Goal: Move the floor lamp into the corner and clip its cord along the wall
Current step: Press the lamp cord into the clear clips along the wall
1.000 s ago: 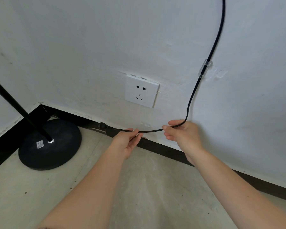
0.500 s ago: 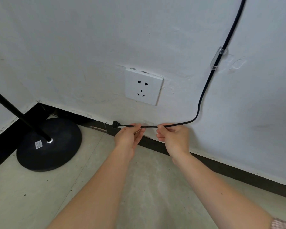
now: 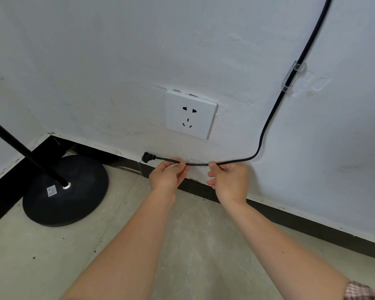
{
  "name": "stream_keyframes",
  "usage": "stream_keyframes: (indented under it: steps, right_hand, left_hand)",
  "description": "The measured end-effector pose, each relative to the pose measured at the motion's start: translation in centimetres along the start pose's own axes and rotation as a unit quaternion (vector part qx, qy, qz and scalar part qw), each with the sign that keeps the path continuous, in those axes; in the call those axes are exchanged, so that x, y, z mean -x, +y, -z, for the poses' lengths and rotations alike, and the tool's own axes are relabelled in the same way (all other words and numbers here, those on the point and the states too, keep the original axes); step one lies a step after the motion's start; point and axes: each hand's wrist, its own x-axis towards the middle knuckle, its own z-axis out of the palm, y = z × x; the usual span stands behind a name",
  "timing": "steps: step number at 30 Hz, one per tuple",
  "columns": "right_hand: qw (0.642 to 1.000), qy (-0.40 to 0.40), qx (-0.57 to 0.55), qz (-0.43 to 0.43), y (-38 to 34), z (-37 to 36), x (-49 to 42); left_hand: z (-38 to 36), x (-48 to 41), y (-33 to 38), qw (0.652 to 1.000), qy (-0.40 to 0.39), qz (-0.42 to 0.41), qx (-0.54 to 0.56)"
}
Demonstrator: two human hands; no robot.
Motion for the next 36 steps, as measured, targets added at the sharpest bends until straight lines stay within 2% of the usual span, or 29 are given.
stream_keyframes:
  steps: [13,19,25,36]
  right_hand:
    - [0.997,0.013,0.072,0.029,-0.7,-0.2,0.2]
    - [0.999,0.001,0.032,-0.022,-0.2,0.4,-0.2]
    - [0.999,-0.019,0.008,-0.05,-0.5,0.7,0.0]
    - [0.996,-0.054,0.013,-0.066,-0.8,1.6,0.5]
  left_hand:
    - [-0.9,-0.5,-0.1,0.998,0.053,-0.014,-0.036]
    - [-0.9,-0.4,0.1,0.999,0.025,-0.019,-0.025]
    - [-0.7,-0.4,0.3,0.997,0.014,-0.039,-0.06]
    - [-1.0,-0.7,0.4,0.995,-0.023,0.013,-0.096]
